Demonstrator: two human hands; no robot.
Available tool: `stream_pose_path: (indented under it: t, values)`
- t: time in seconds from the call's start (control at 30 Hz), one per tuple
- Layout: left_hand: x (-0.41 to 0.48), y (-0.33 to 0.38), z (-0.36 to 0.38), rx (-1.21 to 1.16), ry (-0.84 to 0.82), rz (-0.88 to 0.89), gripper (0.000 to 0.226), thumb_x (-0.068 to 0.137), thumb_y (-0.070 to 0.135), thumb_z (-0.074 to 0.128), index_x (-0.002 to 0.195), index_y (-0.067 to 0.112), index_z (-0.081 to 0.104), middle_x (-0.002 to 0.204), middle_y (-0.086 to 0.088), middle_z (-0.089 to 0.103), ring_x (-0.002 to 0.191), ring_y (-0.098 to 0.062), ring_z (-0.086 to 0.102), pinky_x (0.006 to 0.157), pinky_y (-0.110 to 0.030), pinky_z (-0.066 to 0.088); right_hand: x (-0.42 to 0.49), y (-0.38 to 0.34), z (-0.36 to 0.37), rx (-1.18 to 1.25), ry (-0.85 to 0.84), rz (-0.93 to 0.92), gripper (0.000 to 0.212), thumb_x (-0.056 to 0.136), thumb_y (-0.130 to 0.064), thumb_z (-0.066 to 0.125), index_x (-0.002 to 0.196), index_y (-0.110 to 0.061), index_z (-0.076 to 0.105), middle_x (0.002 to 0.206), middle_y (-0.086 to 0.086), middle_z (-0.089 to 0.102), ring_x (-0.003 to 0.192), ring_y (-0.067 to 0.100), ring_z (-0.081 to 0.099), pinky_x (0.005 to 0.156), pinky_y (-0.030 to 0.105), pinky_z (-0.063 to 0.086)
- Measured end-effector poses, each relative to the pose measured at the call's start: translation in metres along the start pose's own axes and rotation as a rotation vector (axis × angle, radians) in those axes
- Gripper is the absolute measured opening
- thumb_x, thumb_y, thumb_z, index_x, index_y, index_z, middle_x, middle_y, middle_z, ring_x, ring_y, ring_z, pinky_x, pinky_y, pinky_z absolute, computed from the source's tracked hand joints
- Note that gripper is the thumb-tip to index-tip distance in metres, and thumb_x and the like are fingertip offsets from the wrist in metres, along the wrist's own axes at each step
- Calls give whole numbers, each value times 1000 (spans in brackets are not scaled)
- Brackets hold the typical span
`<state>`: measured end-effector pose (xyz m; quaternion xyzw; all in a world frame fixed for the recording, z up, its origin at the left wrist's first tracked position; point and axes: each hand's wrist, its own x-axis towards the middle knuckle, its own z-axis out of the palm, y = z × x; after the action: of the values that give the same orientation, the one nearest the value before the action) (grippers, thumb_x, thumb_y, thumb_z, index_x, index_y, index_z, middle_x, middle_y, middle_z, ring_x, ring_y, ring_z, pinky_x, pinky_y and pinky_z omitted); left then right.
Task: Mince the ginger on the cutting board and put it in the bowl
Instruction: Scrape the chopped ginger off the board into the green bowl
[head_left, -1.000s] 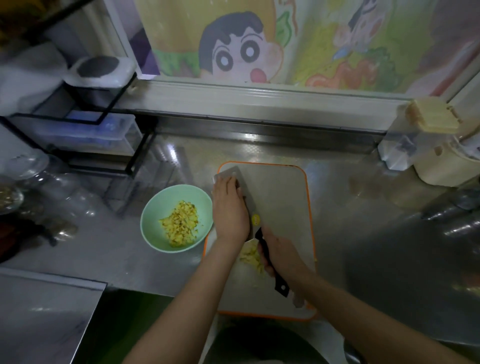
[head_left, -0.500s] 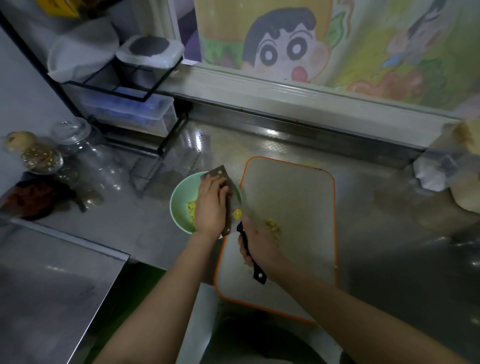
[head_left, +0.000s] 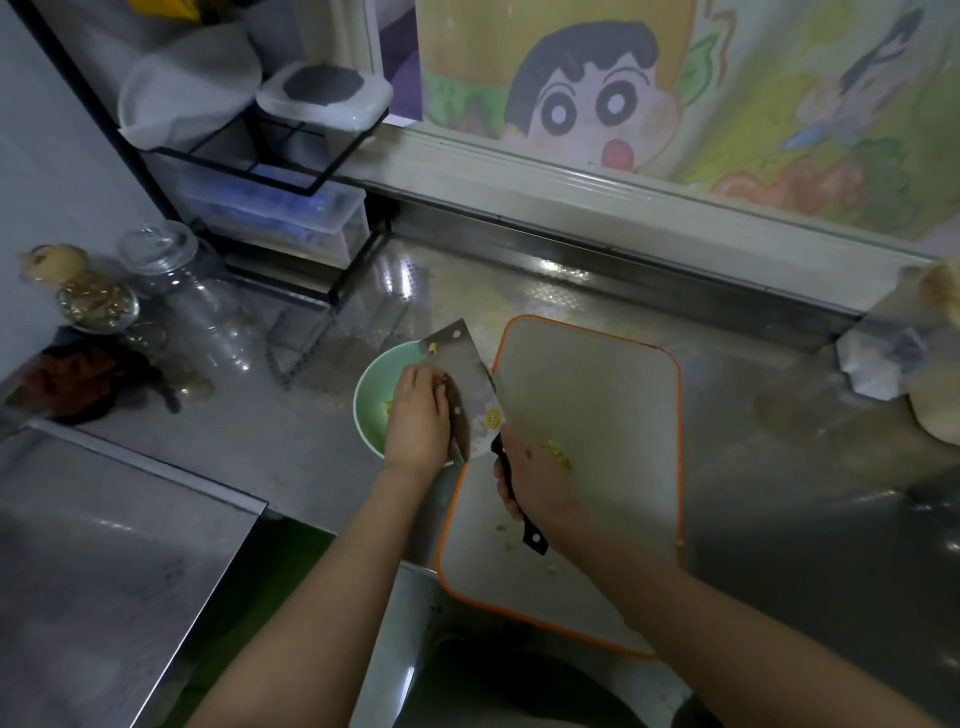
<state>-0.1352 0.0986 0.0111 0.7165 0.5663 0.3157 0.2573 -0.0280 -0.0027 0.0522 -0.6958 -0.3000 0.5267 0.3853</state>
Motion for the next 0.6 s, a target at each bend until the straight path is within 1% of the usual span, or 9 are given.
stream_pose_path:
  t: [0.1, 0.2, 0.27, 0.3, 0.37, 0.4, 0.47, 0.53, 0.6]
  values:
    - [0, -3, -2, 116, -4, -103, 13, 91, 3, 42, 96, 0, 54, 102, -20, 54, 94, -34, 50, 83, -41, 38, 2, -2, -6, -29, 32, -34, 54, 100, -40, 34, 58, -8, 46, 45, 3, 43, 30, 9, 34, 37, 22, 29]
    - [0, -1, -5, 114, 17, -122, 16, 91, 1, 41, 98, -1, 55, 103, -22, 54, 97, -36, 50, 88, -45, 39, 4, -6, -11, -33, 55, -68, 52, 100, -40, 36, 60, -9, 48, 47, 3, 43, 32, 10, 34, 38, 23, 29]
    - [-5, 5, -7, 18, 54, -38, 20, 92, 2, 41, 104, 0, 56, 110, -21, 55, 105, -35, 51, 95, -45, 39, 5, -8, -14, -54, 71, -70, 52, 100, -40, 36, 61, -8, 49, 48, 4, 44, 32, 9, 35, 37, 22, 30]
    - [-9, 11, -8, -23, 49, 26, 25, 93, 5, 40, 113, 1, 55, 120, -18, 54, 116, -33, 48, 102, -44, 36, 6, -8, -15, -62, 82, -64, 52, 100, -40, 35, 61, -8, 49, 48, 4, 45, 32, 9, 35, 37, 21, 31]
    - [-18, 20, -8, -28, -35, 165, 41, 96, 17, 34, 134, 3, 44, 142, -5, 38, 137, -21, 27, 116, -37, 17, 7, -10, -16, -76, 106, -60, 53, 100, -41, 35, 60, -9, 50, 48, 3, 46, 32, 9, 37, 38, 21, 32]
    - [-22, 23, -7, 21, -91, 238, 47, 97, 24, 29, 140, 5, 35, 146, 2, 26, 140, -14, 15, 117, -32, 8, 7, -11, -16, -82, 117, -62, 53, 100, -41, 34, 59, -10, 50, 47, 2, 47, 32, 8, 37, 38, 20, 32]
    - [-27, 22, -1, 139, -206, 336, 57, 96, 38, 16, 146, 10, 17, 148, 7, 4, 139, -8, 0, 115, -25, -5, 8, -14, -17, -90, 125, -66, 54, 100, -41, 34, 59, -11, 51, 47, 1, 48, 32, 7, 38, 37, 19, 33]
    - [-28, 15, 4, 213, -268, 327, 63, 92, 45, 7, 146, 13, 8, 149, 6, -4, 139, -7, -7, 114, -23, -10, 6, -15, -17, -91, 119, -64, 54, 100, -41, 34, 58, -11, 50, 46, 1, 48, 31, 7, 38, 37, 18, 33]
    - [-25, 9, 7, 255, -280, 240, 63, 94, 43, 7, 147, 10, 4, 151, 3, -6, 139, -8, -10, 113, -25, -12, 5, -16, -18, -93, 117, -54, 54, 100, -41, 34, 58, -11, 49, 46, 1, 48, 31, 6, 38, 37, 18, 33]
